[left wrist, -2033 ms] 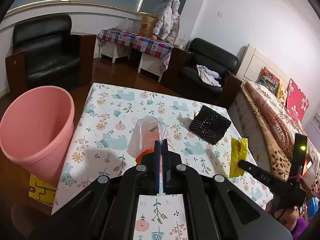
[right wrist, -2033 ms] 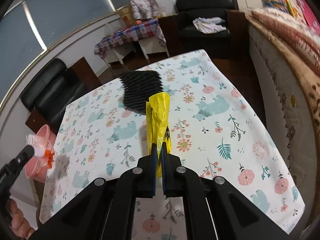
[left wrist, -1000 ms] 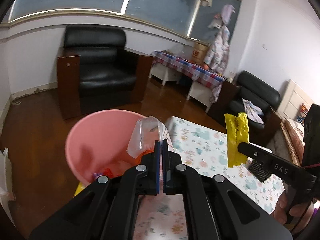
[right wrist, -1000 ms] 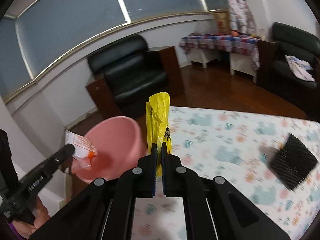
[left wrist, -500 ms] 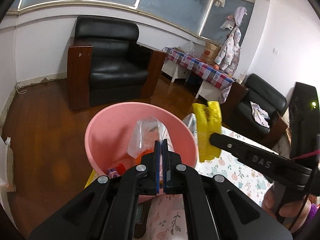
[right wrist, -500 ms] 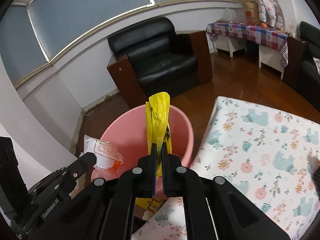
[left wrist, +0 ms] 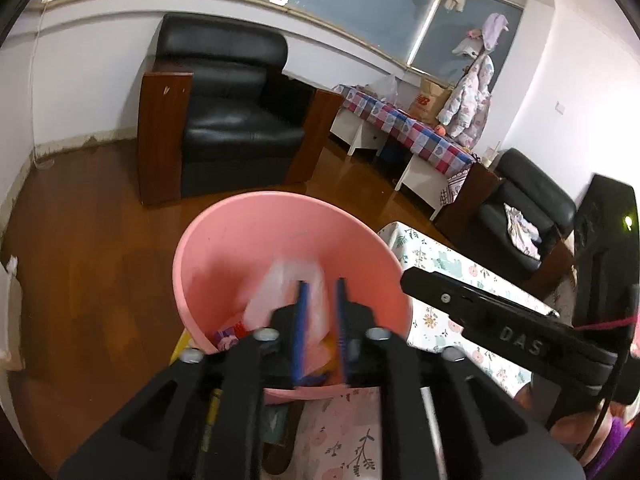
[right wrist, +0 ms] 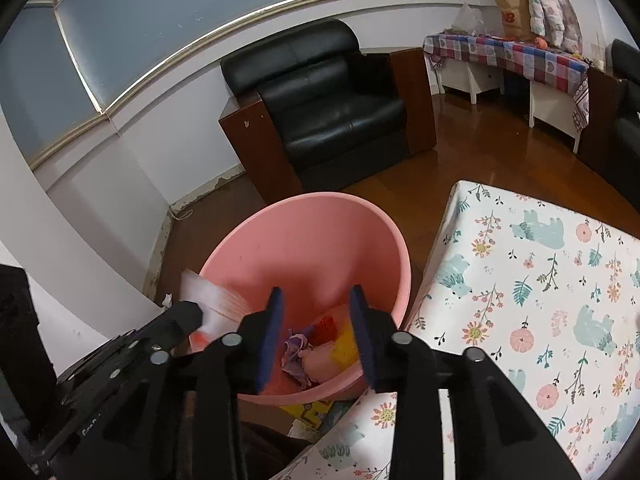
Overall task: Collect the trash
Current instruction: 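Carry the wrapper and yellow bag to the pink bucket and release both, then move the right tool over the table to the black mesh pad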
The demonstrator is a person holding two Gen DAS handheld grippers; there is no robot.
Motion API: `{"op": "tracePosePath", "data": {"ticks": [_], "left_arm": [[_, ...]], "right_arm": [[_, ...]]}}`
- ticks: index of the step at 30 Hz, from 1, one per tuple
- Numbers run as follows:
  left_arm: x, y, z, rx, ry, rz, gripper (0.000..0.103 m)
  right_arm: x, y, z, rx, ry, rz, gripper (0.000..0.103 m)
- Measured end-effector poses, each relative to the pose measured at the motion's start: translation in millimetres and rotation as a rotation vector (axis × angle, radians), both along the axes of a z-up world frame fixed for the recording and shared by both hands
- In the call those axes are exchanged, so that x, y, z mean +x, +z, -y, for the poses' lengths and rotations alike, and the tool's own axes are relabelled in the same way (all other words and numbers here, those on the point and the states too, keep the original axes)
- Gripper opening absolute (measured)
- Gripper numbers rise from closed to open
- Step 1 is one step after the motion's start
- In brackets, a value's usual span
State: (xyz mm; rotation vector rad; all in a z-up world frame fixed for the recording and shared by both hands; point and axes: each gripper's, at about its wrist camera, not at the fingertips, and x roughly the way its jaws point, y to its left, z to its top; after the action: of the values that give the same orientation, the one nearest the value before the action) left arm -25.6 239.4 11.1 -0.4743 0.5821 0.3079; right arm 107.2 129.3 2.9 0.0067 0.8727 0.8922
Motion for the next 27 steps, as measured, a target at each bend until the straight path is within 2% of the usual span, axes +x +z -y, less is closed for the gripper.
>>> {"op": "tracePosePath", "data": {"ticks": [3, 8, 11, 17, 23, 27], "left_arm": [[-0.5, -1.7, -3.8, -0.018, 0.001, 0.007, 0.029], [-1.3, -1.5, -2.5, -0.016, -0.011, 0.008, 0.03], [-0.5, 0.6, 6.9, 0.007, -0.032, 0.003, 0.03], [1.4, 3.1, 34.7, 0.034, -0.097, 0.0, 0.03], [8.3, 4.5, 69.5, 0.057, -0.17, -0.009, 0.03], [14.7, 3.4, 88.3, 0.068, -0.203, -0.026, 0.03]], "right_arm": [[-1.8, 0.1, 4.3, 0.004, 0.0, -0.001, 0.036], [-6.3, -2.0, 19.1, 0.011, -0.023, 0.002, 0.042], [-11.9, -3.2, 32.2, 0.014, -0.038, 0.006, 0.054], [-24.4, -0.7, 72.8, 0.006, -0.096, 0.06, 0.065], [-35.6, -1.9, 112.7, -0.057, -0.152, 0.139, 0.065], [-39.7, -5.4, 135.9, -0.063, -0.166, 0.128, 0.065]]}}
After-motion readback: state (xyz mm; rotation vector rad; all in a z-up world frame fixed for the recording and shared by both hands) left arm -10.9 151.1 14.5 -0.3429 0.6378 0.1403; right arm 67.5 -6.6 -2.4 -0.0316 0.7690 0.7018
